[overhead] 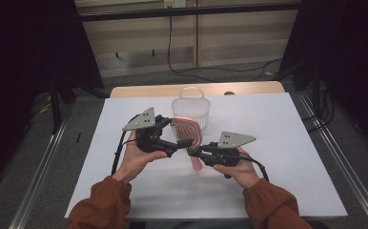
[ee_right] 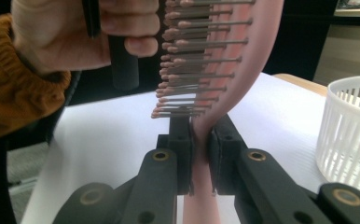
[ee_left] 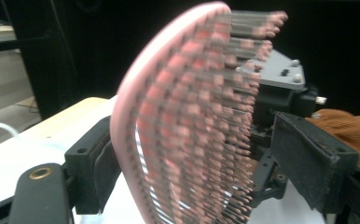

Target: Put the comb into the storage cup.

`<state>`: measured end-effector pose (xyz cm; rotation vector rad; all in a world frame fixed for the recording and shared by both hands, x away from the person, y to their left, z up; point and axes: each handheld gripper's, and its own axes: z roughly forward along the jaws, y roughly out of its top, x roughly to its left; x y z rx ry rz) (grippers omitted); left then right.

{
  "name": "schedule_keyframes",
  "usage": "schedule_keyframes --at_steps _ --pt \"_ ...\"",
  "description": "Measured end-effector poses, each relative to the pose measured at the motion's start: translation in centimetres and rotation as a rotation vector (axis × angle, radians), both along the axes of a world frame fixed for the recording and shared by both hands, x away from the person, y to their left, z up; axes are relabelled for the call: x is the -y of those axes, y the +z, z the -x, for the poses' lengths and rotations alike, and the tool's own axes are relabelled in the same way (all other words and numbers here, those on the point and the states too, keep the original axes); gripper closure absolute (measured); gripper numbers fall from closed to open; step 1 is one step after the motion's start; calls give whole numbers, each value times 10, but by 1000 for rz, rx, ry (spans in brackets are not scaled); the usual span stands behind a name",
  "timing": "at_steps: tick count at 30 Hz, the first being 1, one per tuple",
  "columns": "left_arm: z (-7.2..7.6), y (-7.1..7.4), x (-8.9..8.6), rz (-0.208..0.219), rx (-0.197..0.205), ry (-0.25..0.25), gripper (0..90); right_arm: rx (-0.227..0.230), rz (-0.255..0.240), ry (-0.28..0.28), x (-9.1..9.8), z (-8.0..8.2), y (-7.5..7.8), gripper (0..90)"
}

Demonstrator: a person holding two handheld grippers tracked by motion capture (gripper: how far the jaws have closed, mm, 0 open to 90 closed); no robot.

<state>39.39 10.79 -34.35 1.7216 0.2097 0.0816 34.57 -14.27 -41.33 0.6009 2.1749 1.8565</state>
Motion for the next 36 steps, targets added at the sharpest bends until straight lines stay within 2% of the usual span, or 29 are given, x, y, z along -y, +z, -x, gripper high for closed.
schedule_keyframes --at_steps 1,4,6,9,11,17,21,29,36 --pt "-1 -1 -1 10 -4 6 198 -6 -1 3 0 0 -1 817" --pt "-3 -2 -3 7 -10 9 220 -16 -6 18 -1 -1 -3 817" --pt "-4 -2 -3 24 -17 -8 241 -15 -8 26 -1 -1 -3 817" --pt "-4 -3 -2 18 -14 -13 264 -16 -5 25 -2 -1 -4 817" --pt "-5 -4 -2 42 -25 -50 321 -21 -11 28 -2 -1 -4 817" --pt "-4 -4 0 47 -17 -77 398 -25 -22 58 -5 0 -4 816" --pt "-5 -4 0 52 -35 -81 445 -31 -25 63 -4 0 -4 815" --pt "-4 -4 1 58 -43 -79 506 -37 -24 56 -3 -2 -6 808" --pt "0 -3 3 64 -31 -99 611 -41 -16 71 -4 -2 -7 764"
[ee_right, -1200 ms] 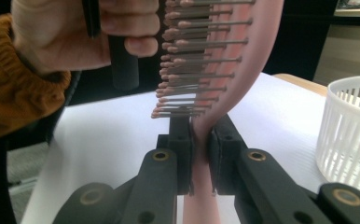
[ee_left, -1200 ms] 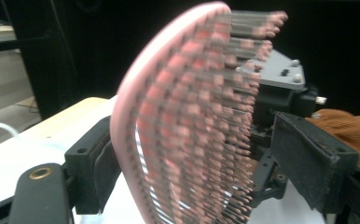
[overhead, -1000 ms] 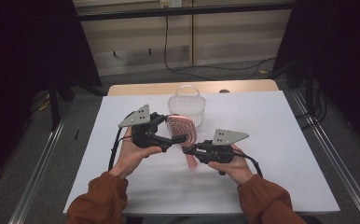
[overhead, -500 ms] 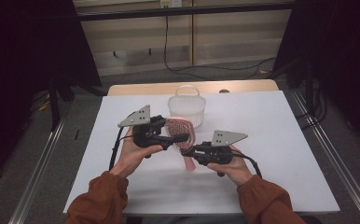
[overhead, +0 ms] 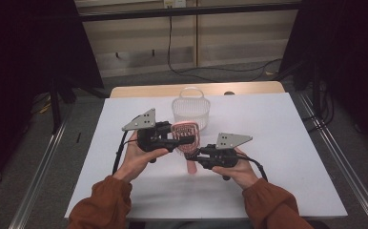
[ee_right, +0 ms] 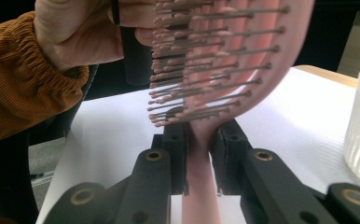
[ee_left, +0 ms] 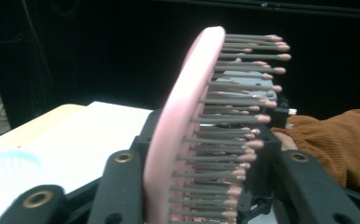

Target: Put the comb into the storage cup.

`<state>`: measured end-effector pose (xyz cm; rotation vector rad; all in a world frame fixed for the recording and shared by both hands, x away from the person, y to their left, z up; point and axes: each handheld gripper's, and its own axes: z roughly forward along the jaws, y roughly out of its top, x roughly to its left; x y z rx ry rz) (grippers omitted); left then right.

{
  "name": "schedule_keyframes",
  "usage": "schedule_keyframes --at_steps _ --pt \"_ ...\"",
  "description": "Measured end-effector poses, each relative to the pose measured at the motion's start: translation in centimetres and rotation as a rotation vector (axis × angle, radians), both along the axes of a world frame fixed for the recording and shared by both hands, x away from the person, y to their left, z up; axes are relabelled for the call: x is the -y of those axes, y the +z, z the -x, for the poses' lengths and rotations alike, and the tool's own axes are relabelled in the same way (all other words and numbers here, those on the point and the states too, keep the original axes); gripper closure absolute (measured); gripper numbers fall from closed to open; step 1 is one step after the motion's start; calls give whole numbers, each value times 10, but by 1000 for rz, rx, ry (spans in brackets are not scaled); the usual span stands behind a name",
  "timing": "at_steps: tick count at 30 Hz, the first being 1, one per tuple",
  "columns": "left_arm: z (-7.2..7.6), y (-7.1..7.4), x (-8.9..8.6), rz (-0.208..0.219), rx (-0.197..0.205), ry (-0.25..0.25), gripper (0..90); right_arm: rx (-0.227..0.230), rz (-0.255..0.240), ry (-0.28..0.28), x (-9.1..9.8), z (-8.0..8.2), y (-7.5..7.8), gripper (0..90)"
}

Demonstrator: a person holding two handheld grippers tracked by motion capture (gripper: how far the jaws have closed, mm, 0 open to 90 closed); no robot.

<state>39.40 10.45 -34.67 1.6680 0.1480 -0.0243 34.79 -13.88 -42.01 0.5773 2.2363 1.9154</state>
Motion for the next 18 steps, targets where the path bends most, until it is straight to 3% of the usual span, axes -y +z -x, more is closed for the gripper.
schedule_keyframes --at_steps 10,18 --pt "3 2 1 -7 7 19 639 -4 -4 7 -1 -1 0 739" --pt "4 2 2 -24 8 27 641 2 20 -5 -3 0 0 652"
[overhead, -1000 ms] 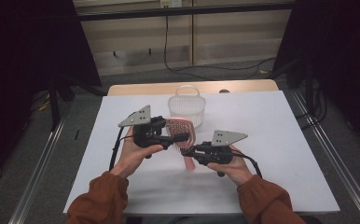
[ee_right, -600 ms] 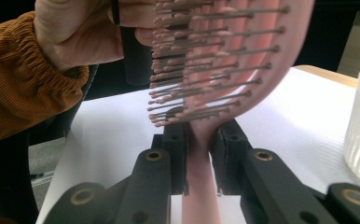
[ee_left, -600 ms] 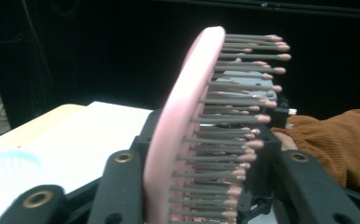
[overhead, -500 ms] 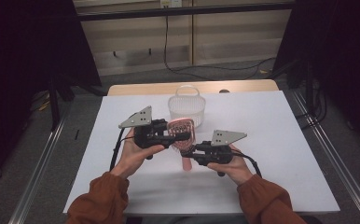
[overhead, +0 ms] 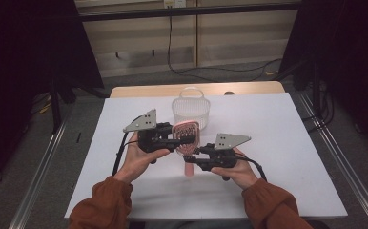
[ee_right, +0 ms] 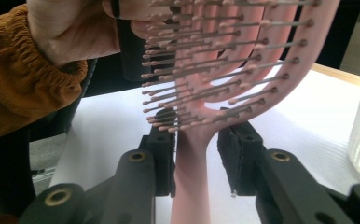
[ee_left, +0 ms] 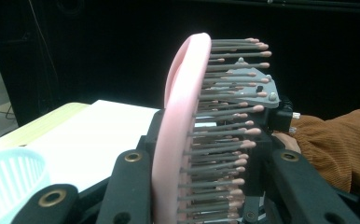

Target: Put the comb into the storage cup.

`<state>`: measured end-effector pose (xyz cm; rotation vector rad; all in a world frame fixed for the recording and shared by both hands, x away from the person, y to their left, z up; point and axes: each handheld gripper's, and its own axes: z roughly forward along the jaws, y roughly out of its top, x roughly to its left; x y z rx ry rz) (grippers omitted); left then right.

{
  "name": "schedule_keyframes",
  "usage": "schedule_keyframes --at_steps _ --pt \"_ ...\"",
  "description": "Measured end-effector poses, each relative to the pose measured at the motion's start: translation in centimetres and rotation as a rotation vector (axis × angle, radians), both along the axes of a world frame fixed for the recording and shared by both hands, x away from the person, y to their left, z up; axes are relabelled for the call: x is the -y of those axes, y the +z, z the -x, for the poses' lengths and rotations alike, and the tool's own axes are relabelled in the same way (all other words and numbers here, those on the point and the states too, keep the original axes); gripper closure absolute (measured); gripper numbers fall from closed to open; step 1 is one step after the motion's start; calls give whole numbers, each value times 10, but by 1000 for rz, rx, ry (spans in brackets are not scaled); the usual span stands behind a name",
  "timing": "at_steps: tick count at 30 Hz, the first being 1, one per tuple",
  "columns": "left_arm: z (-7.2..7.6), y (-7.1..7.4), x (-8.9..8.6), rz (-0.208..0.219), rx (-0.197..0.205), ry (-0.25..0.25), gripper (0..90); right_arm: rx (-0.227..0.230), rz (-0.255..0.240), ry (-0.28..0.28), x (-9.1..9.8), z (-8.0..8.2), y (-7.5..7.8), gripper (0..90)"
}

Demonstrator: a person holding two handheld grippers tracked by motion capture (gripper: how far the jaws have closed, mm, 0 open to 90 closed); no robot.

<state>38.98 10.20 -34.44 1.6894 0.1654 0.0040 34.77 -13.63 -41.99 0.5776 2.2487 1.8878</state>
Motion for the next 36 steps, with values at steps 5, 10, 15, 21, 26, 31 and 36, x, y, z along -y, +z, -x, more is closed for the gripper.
schedule_keyframes --at_steps 5,10,15,21,26,31,36 --pt "1 0 0 -7 -8 9 641 12 11 -31 -2 2 0 563" --pt "1 1 0 -6 -7 20 641 13 15 -57 -3 2 1 474" --pt "1 1 -2 -3 -22 29 641 14 19 -69 -1 3 2 411" --pt "1 2 -3 -8 -22 51 642 20 26 -122 0 1 2 304" --pt "1 3 -4 -14 -17 77 642 29 33 -154 0 2 4 189" --pt "1 4 -7 0 -12 98 642 17 26 -196 -1 4 6 81" --pt "-1 5 -10 -12 -17 113 642 2 32 -229 3 2 6 39"
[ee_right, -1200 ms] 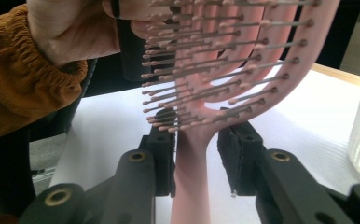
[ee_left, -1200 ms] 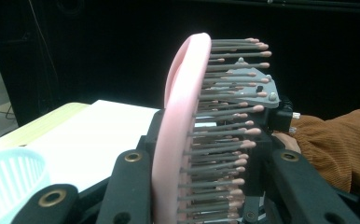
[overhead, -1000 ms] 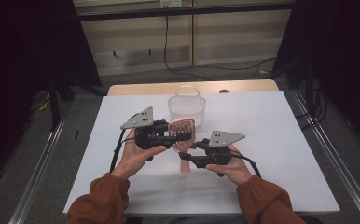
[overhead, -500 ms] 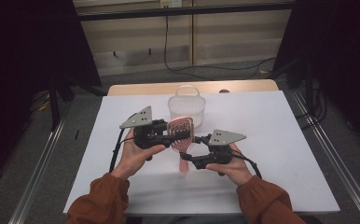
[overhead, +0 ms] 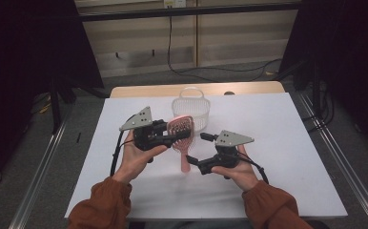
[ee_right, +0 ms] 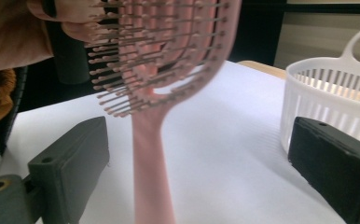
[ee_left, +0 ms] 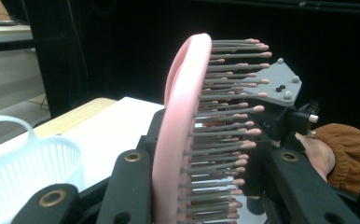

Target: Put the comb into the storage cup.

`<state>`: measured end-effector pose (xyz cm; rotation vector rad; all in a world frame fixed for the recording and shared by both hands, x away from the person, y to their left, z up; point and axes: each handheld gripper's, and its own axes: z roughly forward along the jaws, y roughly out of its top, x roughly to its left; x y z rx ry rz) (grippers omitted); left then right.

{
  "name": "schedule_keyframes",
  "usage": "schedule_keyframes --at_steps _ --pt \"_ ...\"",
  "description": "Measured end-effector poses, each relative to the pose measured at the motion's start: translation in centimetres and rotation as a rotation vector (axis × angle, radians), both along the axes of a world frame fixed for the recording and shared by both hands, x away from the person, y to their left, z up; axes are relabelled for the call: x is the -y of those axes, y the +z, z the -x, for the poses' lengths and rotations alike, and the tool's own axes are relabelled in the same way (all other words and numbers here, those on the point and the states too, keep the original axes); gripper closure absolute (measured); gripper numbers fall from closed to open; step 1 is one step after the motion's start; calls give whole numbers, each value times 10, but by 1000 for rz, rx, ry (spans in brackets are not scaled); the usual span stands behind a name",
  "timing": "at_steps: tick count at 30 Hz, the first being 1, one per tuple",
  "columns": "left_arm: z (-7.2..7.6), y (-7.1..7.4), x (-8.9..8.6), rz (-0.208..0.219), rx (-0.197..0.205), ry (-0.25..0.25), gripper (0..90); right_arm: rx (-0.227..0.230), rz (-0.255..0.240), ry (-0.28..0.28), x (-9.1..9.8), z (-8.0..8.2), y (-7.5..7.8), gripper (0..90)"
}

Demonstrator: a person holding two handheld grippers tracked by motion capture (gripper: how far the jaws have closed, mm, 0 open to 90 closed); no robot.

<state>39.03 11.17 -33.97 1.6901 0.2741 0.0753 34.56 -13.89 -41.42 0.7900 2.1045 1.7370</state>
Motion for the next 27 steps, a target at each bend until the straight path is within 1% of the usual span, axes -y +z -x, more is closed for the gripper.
schedule_keyframes --at_steps 2,3,6,7,8,9,10,11,12,13,15,16,18,21,22,25,27 --pt "0 0 -1 -4 1 -1 642 -11 5 4 1 0 0 37" --pt "0 0 0 -2 1 4 641 -7 8 2 1 1 0 36" --pt "0 1 -1 -6 4 17 642 5 8 -22 2 2 3 26" --pt "0 0 -2 -3 -2 30 642 8 7 -26 3 3 3 24" --pt "0 0 -3 -10 -5 49 641 12 11 -36 5 3 4 21" --pt "-1 -1 -3 -6 -10 47 642 9 19 -44 6 4 4 20" --pt "-1 -1 -4 -17 -6 61 642 14 24 -53 6 4 4 20" --pt "-2 -1 -4 -5 -13 59 642 16 29 -63 7 5 5 17" --pt "-2 -1 -6 -8 -15 61 642 21 33 -74 8 6 5 14" --pt "-2 -1 -6 -7 -15 75 642 23 35 -85 8 6 6 14" --pt "-3 1 -9 -5 -14 78 642 36 31 -102 11 8 8 23" --pt "-3 1 -10 -3 -12 90 642 51 17 -107 13 9 7 36" --pt "-3 2 -11 1 -12 96 642 46 26 -111 17 11 6 18" --pt "-2 4 -13 3 -12 108 642 41 26 -134 24 15 4 16" --pt "-2 5 -14 -4 -10 113 642 47 25 -148 26 17 4 16" --pt "-3 6 -16 7 -2 124 642 48 39 -180 35 21 3 17" --pt "-3 6 -17 2 0 130 642 55 45 -196 40 23 1 16"
